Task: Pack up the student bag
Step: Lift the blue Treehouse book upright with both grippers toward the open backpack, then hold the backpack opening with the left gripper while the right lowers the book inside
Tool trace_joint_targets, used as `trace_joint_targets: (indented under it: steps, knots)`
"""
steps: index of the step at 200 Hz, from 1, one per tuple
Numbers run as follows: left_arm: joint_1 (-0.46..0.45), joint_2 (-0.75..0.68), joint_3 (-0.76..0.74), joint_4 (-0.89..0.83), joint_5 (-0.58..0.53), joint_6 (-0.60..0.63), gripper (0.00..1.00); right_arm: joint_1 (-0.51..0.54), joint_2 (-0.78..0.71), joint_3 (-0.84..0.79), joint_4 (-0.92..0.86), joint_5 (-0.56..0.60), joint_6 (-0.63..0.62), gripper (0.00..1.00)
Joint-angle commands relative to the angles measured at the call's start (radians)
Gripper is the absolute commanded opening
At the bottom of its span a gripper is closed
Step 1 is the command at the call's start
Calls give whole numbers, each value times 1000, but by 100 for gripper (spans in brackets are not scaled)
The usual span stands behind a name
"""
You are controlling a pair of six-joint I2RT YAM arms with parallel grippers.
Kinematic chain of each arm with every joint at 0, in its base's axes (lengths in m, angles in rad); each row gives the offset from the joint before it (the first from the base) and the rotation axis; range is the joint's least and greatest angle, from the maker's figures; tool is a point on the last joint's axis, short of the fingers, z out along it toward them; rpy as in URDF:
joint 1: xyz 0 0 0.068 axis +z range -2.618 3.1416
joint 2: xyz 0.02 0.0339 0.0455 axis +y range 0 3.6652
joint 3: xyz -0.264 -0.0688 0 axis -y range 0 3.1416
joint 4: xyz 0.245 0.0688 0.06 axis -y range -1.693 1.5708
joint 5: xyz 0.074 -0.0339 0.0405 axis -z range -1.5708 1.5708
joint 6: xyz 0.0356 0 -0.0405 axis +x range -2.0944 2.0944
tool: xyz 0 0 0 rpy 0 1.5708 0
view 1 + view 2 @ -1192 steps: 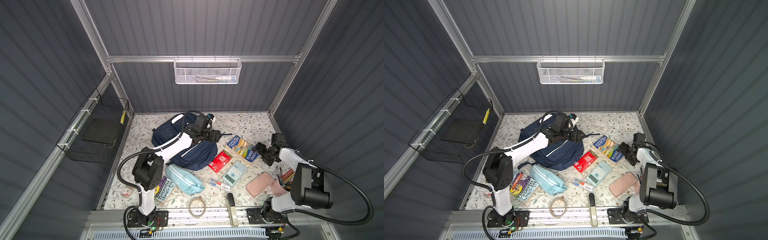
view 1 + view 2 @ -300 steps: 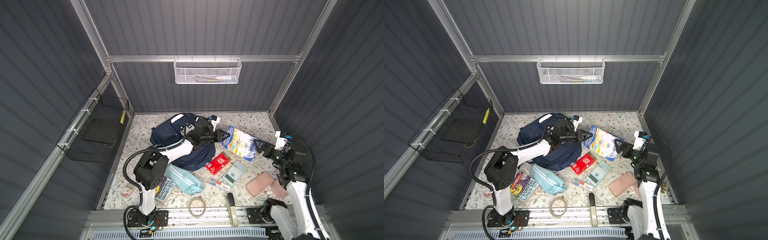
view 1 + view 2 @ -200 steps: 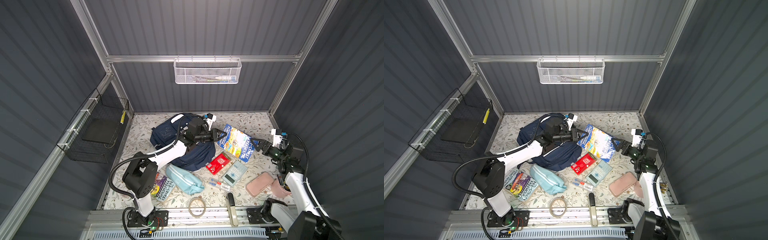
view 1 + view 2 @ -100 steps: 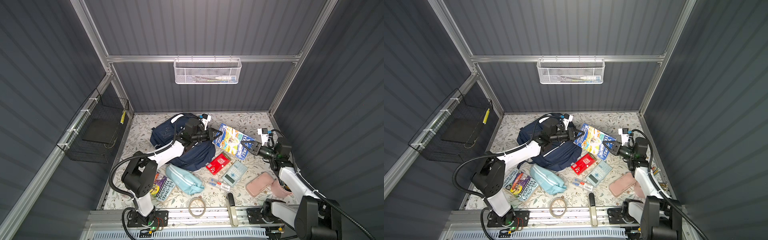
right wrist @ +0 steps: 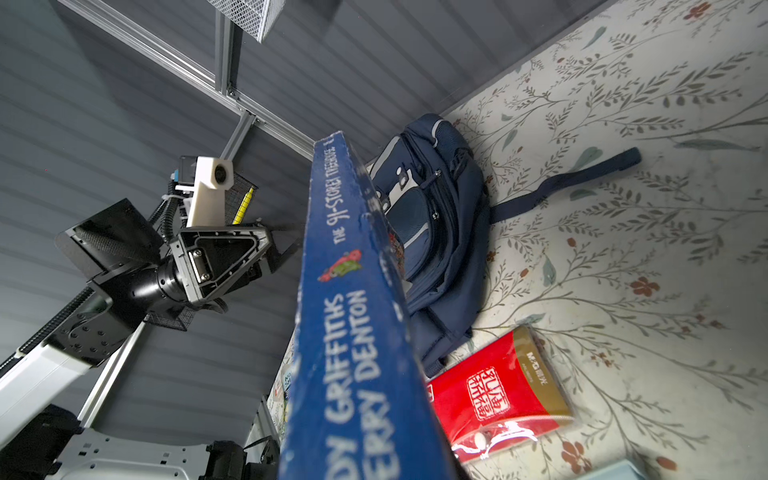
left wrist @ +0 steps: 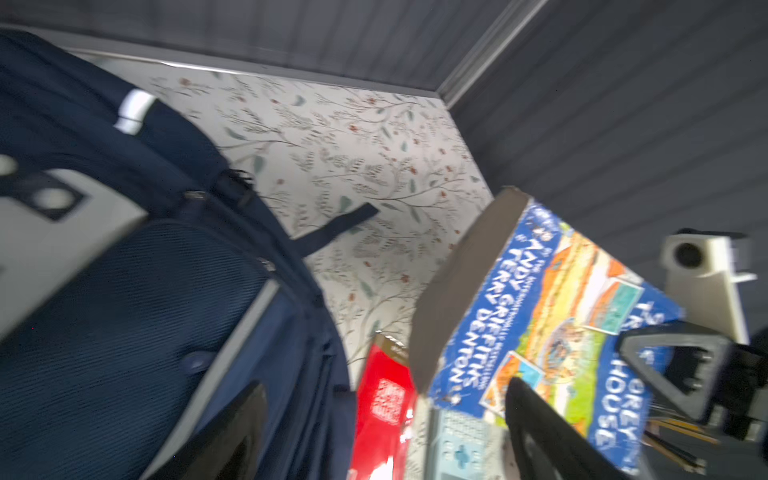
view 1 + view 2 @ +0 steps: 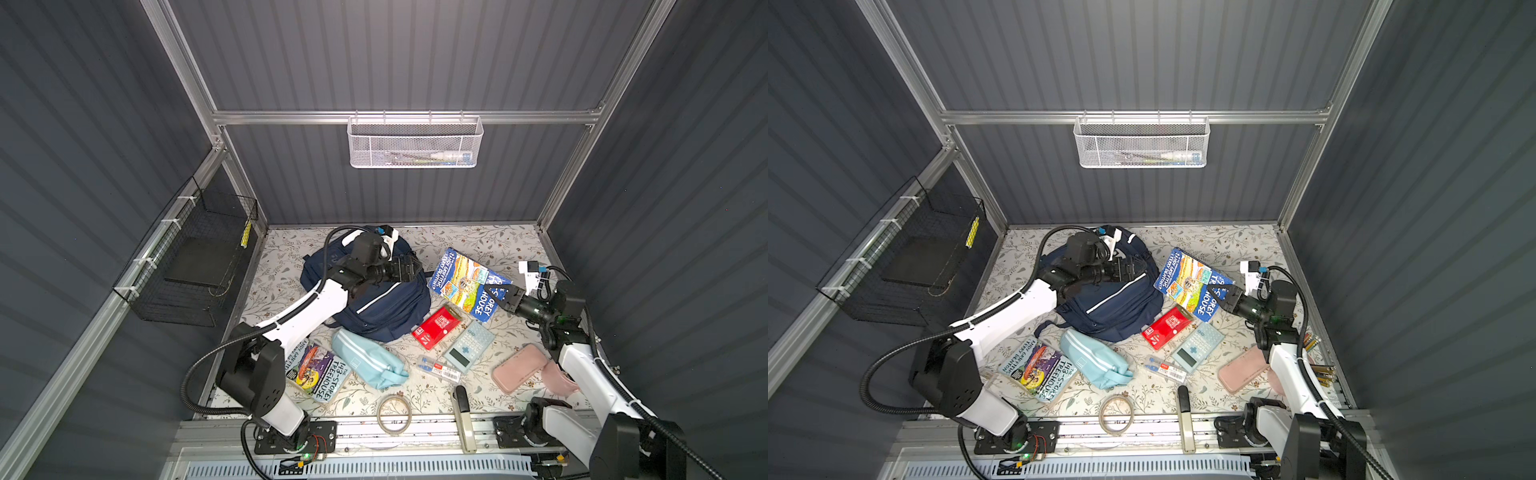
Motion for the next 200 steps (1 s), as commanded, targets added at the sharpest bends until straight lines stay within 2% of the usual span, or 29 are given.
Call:
trace_joint_targets:
  steps: [1,12,28,46,72,90,103,106,116,128,161,177,191,200]
  knots:
    - [-10,34,-24,-207,-172,264,84,2,-34,-1,17,3,54,0]
    - [-40,81,-8,-282,-246,322,83,1,-40,-3,-4,20,67,0]
    - [-101,114,-24,-291,-365,365,83,2,-50,-3,-13,17,72,0]
    - [-141,148,-53,-242,-421,381,85,2,-56,9,-57,13,48,0]
    - [-157,252,-11,-243,-543,378,85,3,-67,11,-64,-5,48,0]
    - [-159,295,15,-225,-542,381,80,3,-86,0,-69,-7,43,0]
    - [-162,320,36,-227,-551,382,72,4,-98,-10,-79,-9,34,0]
    - [-162,325,37,-223,-550,381,67,3,-101,-13,-82,-10,31,0]
    - [-161,341,44,-219,-534,386,29,4,-111,-23,-94,-4,23,0]
    - [-161,347,66,-238,-514,384,0,12,-116,-32,-113,5,10,0]
    - [-141,254,146,-308,-471,361,0,128,-96,-48,-125,80,21,0]
    - [-106,213,217,-344,-379,334,0,179,-68,-72,-10,99,118,0]
    - [-81,203,251,-373,-314,316,0,183,-39,-113,155,116,251,0]
    - [-68,199,252,-373,-281,307,0,184,-14,-122,190,137,287,0]
